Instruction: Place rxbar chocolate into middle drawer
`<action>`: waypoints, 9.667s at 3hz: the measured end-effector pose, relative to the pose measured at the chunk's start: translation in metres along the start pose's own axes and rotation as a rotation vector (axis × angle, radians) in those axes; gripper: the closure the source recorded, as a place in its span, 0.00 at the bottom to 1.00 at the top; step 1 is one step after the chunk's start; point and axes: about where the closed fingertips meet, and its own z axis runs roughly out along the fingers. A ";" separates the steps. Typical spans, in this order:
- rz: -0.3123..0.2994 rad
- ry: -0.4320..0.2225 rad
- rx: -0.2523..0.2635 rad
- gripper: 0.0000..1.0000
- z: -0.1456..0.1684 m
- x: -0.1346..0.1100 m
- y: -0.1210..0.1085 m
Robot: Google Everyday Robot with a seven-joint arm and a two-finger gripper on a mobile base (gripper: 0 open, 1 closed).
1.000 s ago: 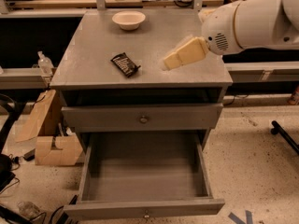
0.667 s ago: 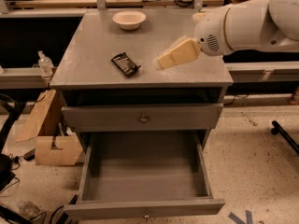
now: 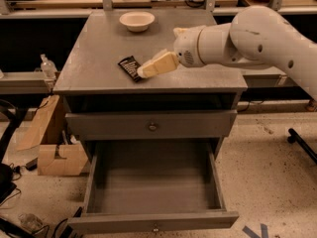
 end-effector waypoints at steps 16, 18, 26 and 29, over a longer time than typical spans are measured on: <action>-0.042 0.024 -0.065 1.00 -0.026 0.085 0.013; 0.047 0.039 -0.076 1.00 -0.081 0.170 0.027; 0.142 0.155 -0.375 1.00 0.072 0.459 0.162; 0.255 0.232 -0.388 0.81 0.112 0.523 0.167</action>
Offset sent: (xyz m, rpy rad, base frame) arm 0.0794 0.0354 -0.1063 0.0255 0.1556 -0.0189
